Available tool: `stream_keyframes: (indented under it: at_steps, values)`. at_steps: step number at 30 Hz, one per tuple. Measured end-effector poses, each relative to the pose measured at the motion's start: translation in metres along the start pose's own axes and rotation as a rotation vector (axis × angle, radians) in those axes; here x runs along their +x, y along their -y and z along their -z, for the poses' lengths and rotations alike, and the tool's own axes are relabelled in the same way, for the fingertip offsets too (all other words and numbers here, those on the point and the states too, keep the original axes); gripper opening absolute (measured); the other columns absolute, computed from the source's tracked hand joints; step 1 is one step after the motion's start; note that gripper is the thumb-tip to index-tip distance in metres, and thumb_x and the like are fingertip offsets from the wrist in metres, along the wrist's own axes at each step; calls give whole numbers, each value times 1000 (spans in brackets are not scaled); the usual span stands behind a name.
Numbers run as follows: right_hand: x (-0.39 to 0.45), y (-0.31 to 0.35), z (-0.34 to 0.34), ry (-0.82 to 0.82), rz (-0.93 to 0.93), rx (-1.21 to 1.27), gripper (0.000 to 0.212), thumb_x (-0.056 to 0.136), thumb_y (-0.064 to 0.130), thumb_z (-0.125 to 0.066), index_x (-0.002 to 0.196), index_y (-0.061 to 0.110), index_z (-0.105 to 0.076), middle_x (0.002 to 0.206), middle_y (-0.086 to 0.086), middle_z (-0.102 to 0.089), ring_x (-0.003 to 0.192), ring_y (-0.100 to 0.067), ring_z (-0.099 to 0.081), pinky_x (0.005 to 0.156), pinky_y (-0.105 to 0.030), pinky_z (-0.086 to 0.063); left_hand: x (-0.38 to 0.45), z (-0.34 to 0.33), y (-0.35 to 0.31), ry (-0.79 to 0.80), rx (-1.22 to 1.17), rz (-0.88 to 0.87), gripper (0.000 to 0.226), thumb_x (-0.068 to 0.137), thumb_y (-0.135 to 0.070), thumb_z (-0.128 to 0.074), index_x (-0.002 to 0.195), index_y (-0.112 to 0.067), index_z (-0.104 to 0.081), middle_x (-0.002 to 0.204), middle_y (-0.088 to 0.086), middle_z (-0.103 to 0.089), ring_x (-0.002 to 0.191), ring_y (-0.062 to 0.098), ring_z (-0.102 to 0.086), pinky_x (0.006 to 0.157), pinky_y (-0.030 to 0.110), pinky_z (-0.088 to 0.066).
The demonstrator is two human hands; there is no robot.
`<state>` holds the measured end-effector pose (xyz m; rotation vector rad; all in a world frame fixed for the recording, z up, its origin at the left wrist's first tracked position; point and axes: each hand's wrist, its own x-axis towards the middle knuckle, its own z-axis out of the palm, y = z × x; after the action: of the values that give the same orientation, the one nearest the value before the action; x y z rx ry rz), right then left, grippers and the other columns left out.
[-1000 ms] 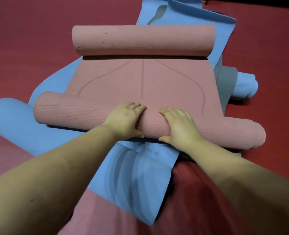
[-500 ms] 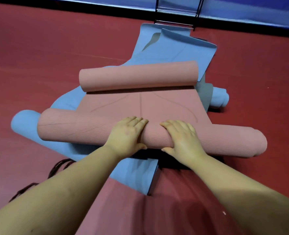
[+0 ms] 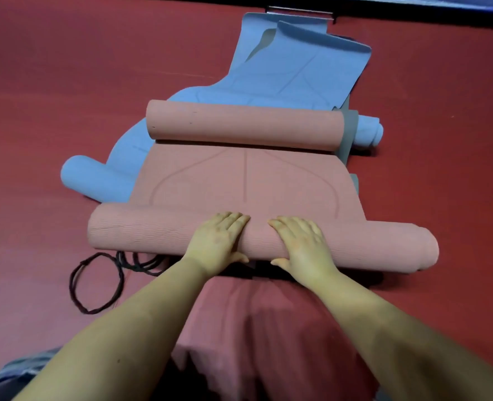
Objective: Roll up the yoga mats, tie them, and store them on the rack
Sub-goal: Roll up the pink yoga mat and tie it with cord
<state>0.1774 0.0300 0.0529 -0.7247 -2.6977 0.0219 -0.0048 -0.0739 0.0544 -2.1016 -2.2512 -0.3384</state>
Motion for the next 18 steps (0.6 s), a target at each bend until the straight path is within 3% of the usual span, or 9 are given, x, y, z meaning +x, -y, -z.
stream_keyframes:
  at_steps: [3,7,11,14,18]
  values:
    - [-2,-9,-24,31,-7,12,92,29,40,-94,113,15,-65,110,-2,-67,97,-24,-65,85,-42,-51,4,-27,11,22,-37,-10,89,47,-57,-82,114,-1,-64,106,14,-68,94,31,-67,80,41,-55]
    - [-10,-24,-63,94,-16,38,94,32,44,-93,116,15,-63,114,-2,-66,100,-23,-65,90,-34,-47,6,-69,22,72,-92,-26,89,63,-72,-47,118,-4,-61,112,13,-67,100,32,-65,88,43,-51]
    - [-30,-31,-95,49,-64,117,81,55,36,-85,126,16,-51,128,-7,-59,115,-26,-55,105,-35,-26,6,-96,26,50,-158,-45,82,66,-72,-48,115,-7,-58,115,10,-65,104,30,-62,93,36,-44]
    - [-50,-20,-106,2,-130,138,60,76,44,-59,128,18,-46,135,-8,-53,125,-23,-42,111,-36,-21,10,-107,28,47,-155,-48,81,67,-71,-47,114,-6,-60,118,12,-64,107,30,-62,91,40,-49]
    - [-58,-13,-121,5,-147,138,60,83,46,-52,135,18,-40,143,-9,-45,135,-24,-33,115,-36,-17,14,-118,29,61,-136,-37,83,68,-71,-46,115,-4,-61,118,15,-64,108,33,-62,92,42,-49]
